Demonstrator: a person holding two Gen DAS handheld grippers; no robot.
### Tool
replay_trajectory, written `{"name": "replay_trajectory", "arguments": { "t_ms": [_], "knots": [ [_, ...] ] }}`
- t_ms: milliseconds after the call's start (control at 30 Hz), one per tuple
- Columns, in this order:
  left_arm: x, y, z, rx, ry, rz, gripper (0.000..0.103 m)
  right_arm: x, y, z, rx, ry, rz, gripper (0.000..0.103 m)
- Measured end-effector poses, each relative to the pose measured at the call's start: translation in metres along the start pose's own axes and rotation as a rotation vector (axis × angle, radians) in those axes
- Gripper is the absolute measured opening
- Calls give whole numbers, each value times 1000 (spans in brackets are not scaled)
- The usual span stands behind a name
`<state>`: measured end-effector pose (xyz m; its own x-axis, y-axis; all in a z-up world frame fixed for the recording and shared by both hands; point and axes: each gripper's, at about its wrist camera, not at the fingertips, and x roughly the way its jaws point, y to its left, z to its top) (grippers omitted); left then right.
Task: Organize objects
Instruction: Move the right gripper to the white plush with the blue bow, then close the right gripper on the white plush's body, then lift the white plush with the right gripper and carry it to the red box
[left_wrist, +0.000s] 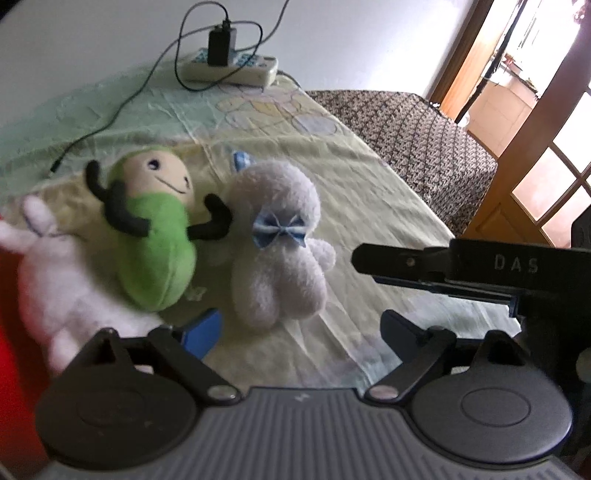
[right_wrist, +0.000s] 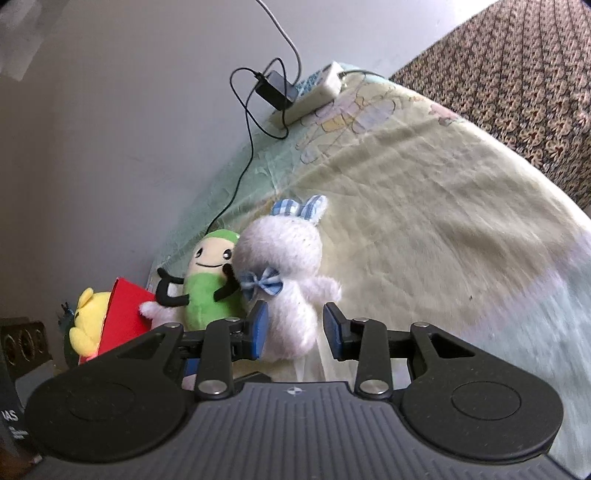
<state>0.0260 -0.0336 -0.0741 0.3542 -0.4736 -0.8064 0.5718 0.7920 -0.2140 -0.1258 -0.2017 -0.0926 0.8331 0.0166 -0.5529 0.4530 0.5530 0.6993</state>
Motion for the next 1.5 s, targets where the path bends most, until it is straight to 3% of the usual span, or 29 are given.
{"name": "replay_trajectory", "arguments": {
  "t_ms": [233,467,733,800,867,1067,1200,1500],
  "knots": [
    [29,1,11,1,49,17,83,21,-10,13,17,37,11,39],
    [47,8,18,5,79,11,83,48,-11,22,9,86,44,43],
    [53,6,21,31,55,41,85,68,-12,28,26,99,120,49],
    [53,7,22,20,55,35,85,69,-15,28,48,113,143,46],
    [51,8,22,12,56,28,83,68,-15,27,58,125,186,26],
    [49,6,22,11,74,14,75,56,-8,27,26,127,197,24],
    [42,-3,17,33,73,-6,75,41,-10,24,33,125,194,24],
    [29,-34,-12,132,140,-133,75,-1,-18,-5,35,127,141,24]
  ]
}}
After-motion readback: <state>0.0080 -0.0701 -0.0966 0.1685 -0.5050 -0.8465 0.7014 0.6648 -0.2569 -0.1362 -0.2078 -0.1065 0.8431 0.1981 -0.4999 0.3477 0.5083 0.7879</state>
